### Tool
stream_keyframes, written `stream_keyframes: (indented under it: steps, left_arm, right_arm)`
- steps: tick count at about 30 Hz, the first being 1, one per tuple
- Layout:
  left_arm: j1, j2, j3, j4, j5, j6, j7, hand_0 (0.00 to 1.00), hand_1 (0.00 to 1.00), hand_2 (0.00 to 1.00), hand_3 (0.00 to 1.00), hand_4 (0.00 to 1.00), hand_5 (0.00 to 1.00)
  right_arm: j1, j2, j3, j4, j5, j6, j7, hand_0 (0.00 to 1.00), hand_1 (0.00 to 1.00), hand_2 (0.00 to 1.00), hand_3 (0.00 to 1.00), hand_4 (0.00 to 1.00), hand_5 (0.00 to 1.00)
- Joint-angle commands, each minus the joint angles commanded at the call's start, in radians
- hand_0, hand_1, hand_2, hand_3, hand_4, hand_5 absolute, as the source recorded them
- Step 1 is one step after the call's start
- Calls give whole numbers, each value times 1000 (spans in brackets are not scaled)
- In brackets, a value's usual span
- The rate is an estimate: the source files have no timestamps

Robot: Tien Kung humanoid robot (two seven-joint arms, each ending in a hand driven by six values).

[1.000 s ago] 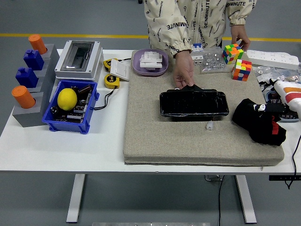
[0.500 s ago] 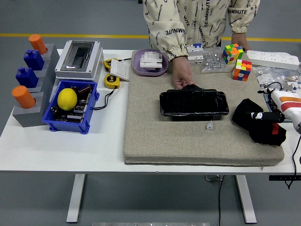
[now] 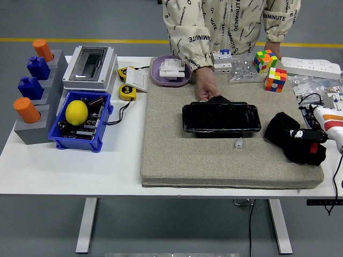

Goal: Pick the rag up,wipe the panel,place it on the desk

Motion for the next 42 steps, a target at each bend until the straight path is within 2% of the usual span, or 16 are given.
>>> stream_keyframes:
  steps: [15, 18, 19, 30, 31, 36, 37, 42]
  left_arm:
    - [2, 0, 15, 0, -8, 0, 0, 650, 663, 695, 580, 682, 447]
    - [2, 0, 13, 1, -6, 0, 0, 650, 663, 695, 580, 682, 447]
    - [2, 0, 13, 1, -6, 0, 0, 650, 663, 696, 580, 683, 448]
    - [-4, -2, 12, -1, -6, -1, 0, 650, 663, 695, 580, 683, 448]
    - [-3, -2, 11, -1, -6, -1, 0, 650, 663, 695, 581, 683, 448]
    - [-1, -2, 9, 0, -5, -1, 0, 650, 663, 695, 581, 683, 448]
    - [-1, -2, 8, 0, -5, 0, 0, 649, 663, 695, 580, 683, 448]
    - [-2, -3, 8, -1, -6, -1, 0, 649, 663, 695, 580, 683, 448]
  right_arm:
    - [8, 29, -17, -92, 20, -36, 23, 814, 727, 815, 822, 998, 674]
    - [11, 32, -22, -98, 24, -45, 30, 814, 727, 815, 822, 998, 674]
    - [12, 34, -24, -100, 24, -47, 32, 778, 708, 795, 797, 998, 665]
    - [23, 50, -42, -122, 27, -72, 43, 754, 695, 777, 774, 998, 645]
    - [23, 53, -43, -125, 28, -77, 43, 723, 667, 738, 743, 998, 597]
    - [24, 58, -49, -136, 39, -78, 54, 723, 667, 738, 743, 998, 597]
    - [23, 58, -51, -140, 45, -80, 59, 693, 635, 703, 726, 998, 547]
    - [24, 59, -64, -151, 55, -93, 67, 693, 635, 703, 726, 998, 547]
